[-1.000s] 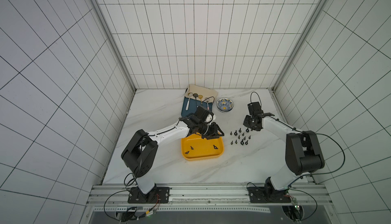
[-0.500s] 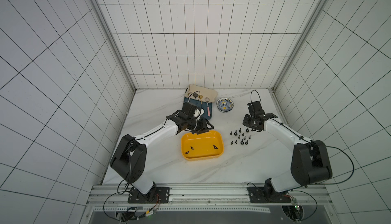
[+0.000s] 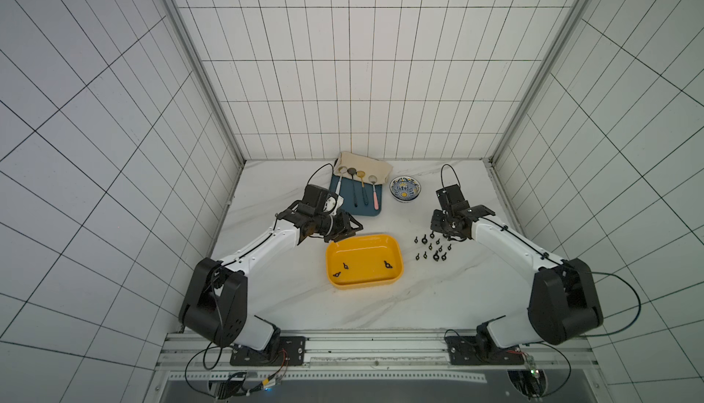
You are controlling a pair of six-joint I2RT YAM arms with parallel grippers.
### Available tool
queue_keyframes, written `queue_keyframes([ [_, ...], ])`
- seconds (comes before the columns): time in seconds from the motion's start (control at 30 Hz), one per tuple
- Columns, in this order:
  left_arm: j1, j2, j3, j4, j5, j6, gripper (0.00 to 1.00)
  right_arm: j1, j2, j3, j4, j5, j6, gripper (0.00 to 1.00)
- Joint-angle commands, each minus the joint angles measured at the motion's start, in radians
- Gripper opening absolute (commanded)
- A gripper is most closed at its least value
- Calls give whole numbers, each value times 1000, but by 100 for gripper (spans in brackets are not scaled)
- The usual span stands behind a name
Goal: Take out the wing nut from the storage box
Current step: Pick up the wing nut from the storage box.
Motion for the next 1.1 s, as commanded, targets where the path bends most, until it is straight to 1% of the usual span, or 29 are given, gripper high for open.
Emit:
queue_keyframes([
  [0.0, 53, -49, -34, -31, 14, 26, 40, 97, -29, 17, -49, 16, -1, 22],
  [0.13, 160, -110, -99, -46, 34, 4, 40, 263, -13, 86, -74, -5, 22, 22],
  [0.2, 216, -140, -128, -72, 28, 11, 40, 348, 17, 131, -81, -21, 38, 22],
  [0.27, 284, -166, -152, -100, 30, 19, 40, 428, 68, 193, -85, -47, 54, 22],
  [0.37, 366, -175, -168, -137, 68, 45, 40, 518, 173, 287, -82, -97, 58, 23],
  [0.47, 411, -159, -159, -175, 71, 82, 40, 560, 291, 375, -56, -184, 52, 25],
  [0.67, 420, -130, -155, -151, 83, 77, 40, 600, 481, 530, -71, -294, 15, 29],
  [0.9, 420, -143, -184, -145, 92, 81, 40, 621, 570, 557, -70, -346, 2, 33],
  [1.07, 420, -149, -198, -156, 97, 92, 40, 636, 624, 598, -98, -346, -4, 33],
])
